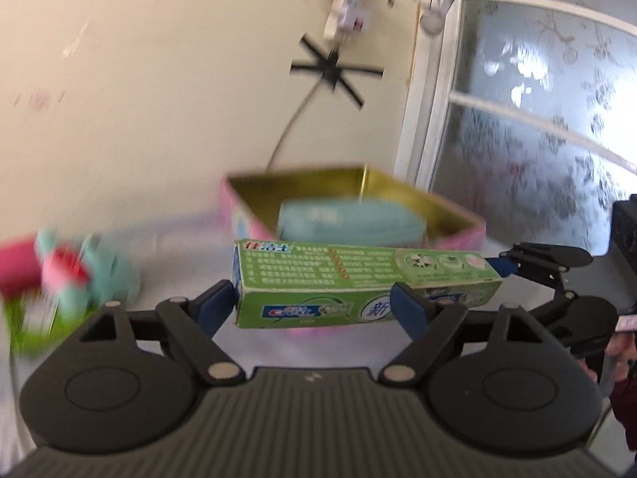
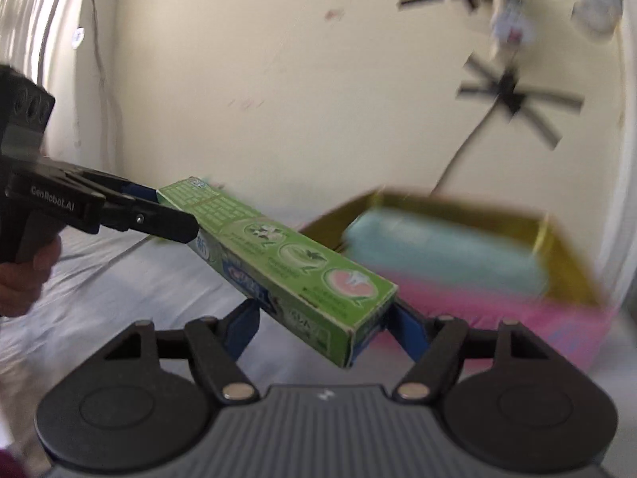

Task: Organize objects
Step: 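Carry the toothpaste box into the pink tin and open the left gripper, then withdraw the left gripper from the tin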

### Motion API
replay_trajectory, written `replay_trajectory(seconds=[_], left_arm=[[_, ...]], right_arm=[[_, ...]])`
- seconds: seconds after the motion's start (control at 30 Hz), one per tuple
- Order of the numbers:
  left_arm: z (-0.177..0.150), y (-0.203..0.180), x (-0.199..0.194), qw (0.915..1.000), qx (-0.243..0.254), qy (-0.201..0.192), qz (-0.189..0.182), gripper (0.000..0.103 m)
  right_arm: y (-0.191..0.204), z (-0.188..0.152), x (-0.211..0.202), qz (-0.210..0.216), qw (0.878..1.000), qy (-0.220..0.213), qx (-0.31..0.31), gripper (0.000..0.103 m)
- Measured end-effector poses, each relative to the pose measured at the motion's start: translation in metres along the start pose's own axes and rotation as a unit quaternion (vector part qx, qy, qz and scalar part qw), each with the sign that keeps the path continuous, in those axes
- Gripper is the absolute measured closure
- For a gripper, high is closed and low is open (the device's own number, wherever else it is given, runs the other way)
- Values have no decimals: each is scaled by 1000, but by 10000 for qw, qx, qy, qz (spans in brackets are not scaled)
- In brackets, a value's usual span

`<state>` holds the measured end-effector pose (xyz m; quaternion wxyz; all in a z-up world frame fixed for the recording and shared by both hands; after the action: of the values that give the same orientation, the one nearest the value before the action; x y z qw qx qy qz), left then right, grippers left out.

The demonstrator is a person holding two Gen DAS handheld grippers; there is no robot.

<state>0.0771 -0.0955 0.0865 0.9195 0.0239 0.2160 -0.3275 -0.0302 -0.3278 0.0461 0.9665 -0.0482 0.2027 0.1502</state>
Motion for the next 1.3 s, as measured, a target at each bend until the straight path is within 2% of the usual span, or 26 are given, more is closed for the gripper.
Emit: replay_trajectory(seconds=[0.1, 0.27, 0.47, 0.53, 0.6, 0.7, 0.83, 1.03, 1.17, 1.3], left_arm=[[30, -3, 32, 9996, -77, -251, 51, 15], [57, -4, 101, 9980, 80, -441, 450, 14], [73, 11, 162, 9983, -329, -20, 477, 13], [74, 12, 175, 9971, -395, 142, 627, 12], [72, 15, 181, 9955, -499, 226, 775, 11], [69, 21, 180, 9940, -729, 296, 762, 11], [61, 18, 163, 9942, -742, 277, 727, 11], [44, -2, 119, 9952, -776, 148, 585, 11], [30, -20, 89, 9946, -566, 188, 850, 11], [14, -26, 61, 9923, -393, 216, 1158, 11]], right_arm=[[-24, 24, 12, -411, 9988, -83, -272, 31], [-67, 51, 68, -798, 9947, 491, -417, 32], [-99, 58, 129, -1196, 9828, 1238, -675, 31], [-100, 58, 141, -1485, 9768, 1304, -823, 28], [-106, 60, 147, -1806, 9728, 1173, -856, 24], [-117, 62, 142, -1831, 9769, 934, -590, 24], [-117, 52, 123, -1746, 9815, 764, -158, 24], [-99, 30, 62, -1353, 9861, 65, 967, 24], [-77, 9, 25, -1110, 9798, -317, 1631, 24], [-53, -9, 7, -1016, 9737, -442, 1990, 24]])
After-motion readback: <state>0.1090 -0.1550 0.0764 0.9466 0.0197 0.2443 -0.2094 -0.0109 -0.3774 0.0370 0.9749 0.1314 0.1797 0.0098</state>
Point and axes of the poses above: each gripper's, at about its wrist camera, not at the fingertips, and x roughly the way its jaws point, y to its left, z to its top, the point moved 1 cm from there along x, roughly the way its jaws point, and after that the axes turned 1 degree about -z, right-handed, at the moved point
